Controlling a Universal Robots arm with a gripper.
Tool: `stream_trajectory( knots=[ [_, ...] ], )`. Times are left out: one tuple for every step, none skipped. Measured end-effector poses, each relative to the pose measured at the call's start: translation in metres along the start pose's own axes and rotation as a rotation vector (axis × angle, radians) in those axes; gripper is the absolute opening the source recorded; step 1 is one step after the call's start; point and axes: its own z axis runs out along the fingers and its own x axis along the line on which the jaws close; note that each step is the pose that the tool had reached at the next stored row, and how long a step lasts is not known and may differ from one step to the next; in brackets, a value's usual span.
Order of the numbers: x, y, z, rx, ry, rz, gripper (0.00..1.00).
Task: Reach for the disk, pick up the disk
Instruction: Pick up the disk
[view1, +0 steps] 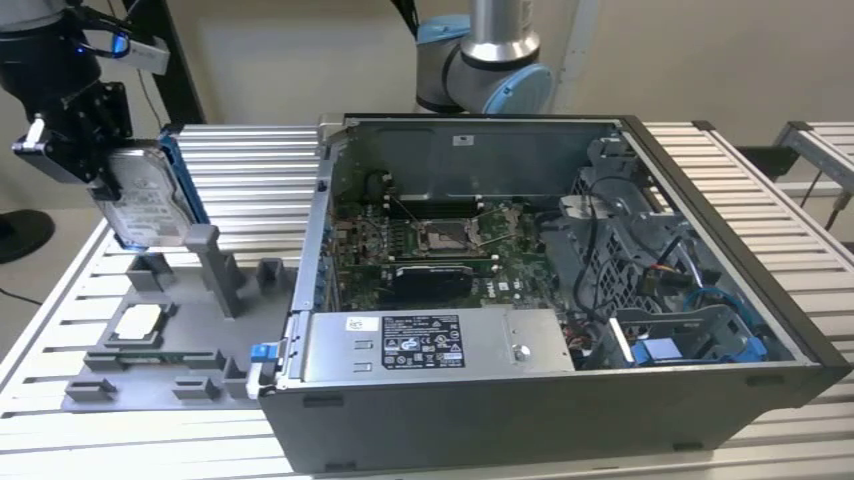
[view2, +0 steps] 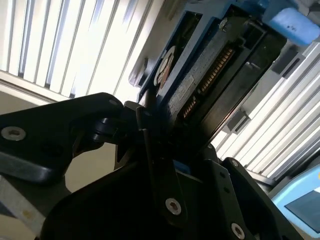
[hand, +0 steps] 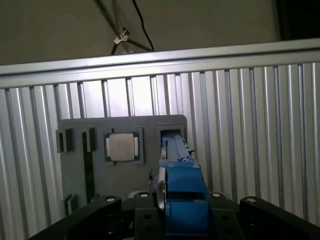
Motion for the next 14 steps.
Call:
stream_trajectory(
  knots=[
    [0.0000,0.0000,-0.0023,0.0000,0.0000,0.000,0.00],
    [0.0000,0.0001,-0.0048,-0.0001,0.0000,0.000,0.00],
    [-0.0001,0.0001,-0.0068,0.0000,0.0000,0.000,0.00],
    [-0.0001,0.0001,-0.0091,0.0000,0.0000,0.000,0.00],
    [-0.0001,0.0001,-0.0115,0.0000,0.0000,0.000,0.00],
    [-0.0002,0.0002,-0.0138,-0.0001,0.0000,0.000,0.00],
    [-0.0002,0.0002,-0.0161,-0.0001,0.0001,0.000,0.00],
    [-0.0002,0.0002,-0.0187,0.0000,0.0000,0.000,0.00],
    [-0.0002,0.0002,-0.0214,0.0000,0.0000,0.000,0.00],
    [-0.0003,0.0002,-0.0241,0.0000,0.0000,0.000,0.00],
    [-0.0003,0.0003,-0.0269,-0.0001,0.0000,0.000,0.00],
    [-0.0003,0.0003,-0.0297,-0.0001,0.0001,0.000,0.00],
    [-0.0004,0.0003,-0.0324,0.0000,0.0000,0.000,0.00],
    [-0.0004,0.0003,-0.0351,0.0000,0.0000,0.000,0.00]
  ],
)
